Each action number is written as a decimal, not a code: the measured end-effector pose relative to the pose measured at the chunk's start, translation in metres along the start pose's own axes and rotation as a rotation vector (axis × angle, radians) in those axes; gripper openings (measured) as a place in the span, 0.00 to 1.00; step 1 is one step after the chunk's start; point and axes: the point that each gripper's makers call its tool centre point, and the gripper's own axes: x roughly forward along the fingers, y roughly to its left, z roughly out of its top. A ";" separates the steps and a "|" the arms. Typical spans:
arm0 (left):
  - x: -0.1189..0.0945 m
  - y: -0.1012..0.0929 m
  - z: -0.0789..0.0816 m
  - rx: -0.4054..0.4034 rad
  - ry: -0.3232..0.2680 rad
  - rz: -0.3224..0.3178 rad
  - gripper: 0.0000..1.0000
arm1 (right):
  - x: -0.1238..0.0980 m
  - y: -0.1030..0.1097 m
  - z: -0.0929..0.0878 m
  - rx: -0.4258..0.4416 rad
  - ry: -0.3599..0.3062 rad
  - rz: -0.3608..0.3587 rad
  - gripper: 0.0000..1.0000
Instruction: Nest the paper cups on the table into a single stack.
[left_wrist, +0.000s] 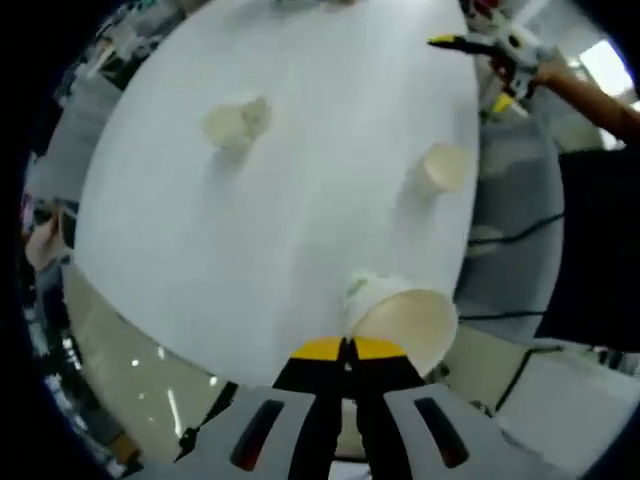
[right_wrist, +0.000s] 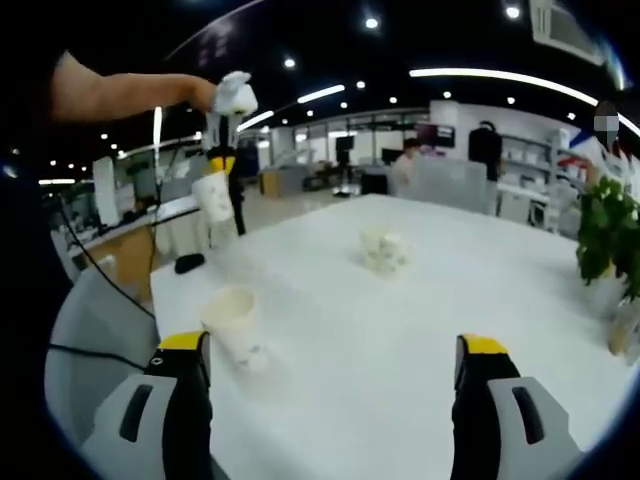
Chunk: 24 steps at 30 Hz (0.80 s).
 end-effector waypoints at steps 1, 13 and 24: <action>-0.004 0.002 0.000 0.002 0.010 0.011 0.00 | 0.000 0.000 0.000 -0.001 0.002 0.001 1.00; -0.050 0.002 0.004 0.002 0.045 0.015 0.00 | -0.001 0.002 0.002 -0.006 0.004 0.006 1.00; -0.049 -0.007 0.019 -0.008 0.015 0.008 0.00 | -0.004 0.005 -0.001 -0.017 0.017 0.013 1.00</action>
